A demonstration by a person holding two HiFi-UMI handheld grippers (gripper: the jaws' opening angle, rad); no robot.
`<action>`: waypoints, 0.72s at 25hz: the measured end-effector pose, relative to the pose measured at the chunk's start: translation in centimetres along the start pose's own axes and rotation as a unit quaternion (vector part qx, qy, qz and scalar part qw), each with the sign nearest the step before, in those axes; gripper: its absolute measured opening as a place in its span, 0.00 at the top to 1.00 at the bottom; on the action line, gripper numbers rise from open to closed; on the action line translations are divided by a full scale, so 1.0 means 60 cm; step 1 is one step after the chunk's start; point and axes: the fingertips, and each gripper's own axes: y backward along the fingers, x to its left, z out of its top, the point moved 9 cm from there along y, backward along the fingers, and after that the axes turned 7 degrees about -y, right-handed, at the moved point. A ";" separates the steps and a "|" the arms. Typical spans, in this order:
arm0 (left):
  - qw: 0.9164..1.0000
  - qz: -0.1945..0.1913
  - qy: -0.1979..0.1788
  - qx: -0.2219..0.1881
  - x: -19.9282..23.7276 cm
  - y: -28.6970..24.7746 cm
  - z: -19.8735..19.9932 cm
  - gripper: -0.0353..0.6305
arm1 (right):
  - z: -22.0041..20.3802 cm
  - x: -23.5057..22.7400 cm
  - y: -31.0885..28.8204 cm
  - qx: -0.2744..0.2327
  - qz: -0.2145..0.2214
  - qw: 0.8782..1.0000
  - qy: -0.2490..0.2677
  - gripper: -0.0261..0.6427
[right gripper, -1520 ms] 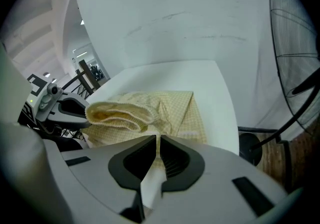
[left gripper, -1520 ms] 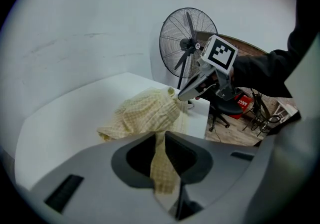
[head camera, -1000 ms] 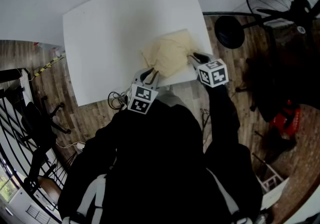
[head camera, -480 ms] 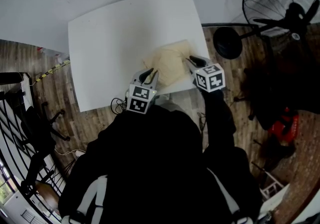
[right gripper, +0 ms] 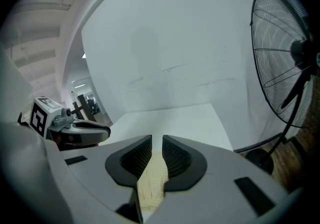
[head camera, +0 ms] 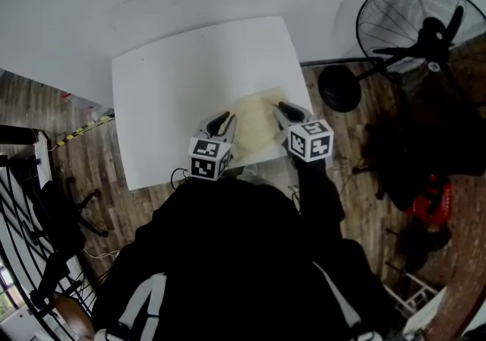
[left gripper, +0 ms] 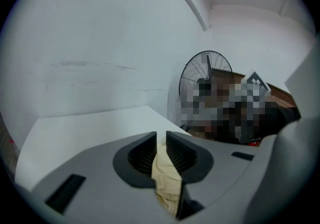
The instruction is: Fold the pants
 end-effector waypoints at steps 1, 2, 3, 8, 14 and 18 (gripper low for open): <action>1.000 0.001 0.003 -0.007 0.006 0.003 0.006 0.86 | 0.007 0.008 0.003 -0.012 -0.001 1.000 -0.003 0.87; 1.000 0.003 0.007 -0.015 0.012 0.006 0.013 0.86 | 0.013 0.017 0.006 -0.023 -0.002 1.000 -0.007 0.87; 1.000 0.005 0.011 -0.023 0.017 0.010 0.020 0.88 | 0.019 0.026 0.008 -0.034 -0.002 0.999 -0.011 0.87; 0.998 0.010 0.024 -0.055 0.041 0.037 0.052 0.94 | 0.049 0.078 0.020 -0.094 0.001 0.995 -0.017 0.95; 0.995 0.010 0.024 -0.092 0.066 0.073 0.093 0.94 | 0.085 0.146 0.029 -0.161 0.006 0.987 -0.024 0.96; 0.993 0.020 0.024 -0.114 0.083 0.095 0.111 0.94 | 0.105 0.181 0.032 -0.189 0.003 0.982 -0.006 0.96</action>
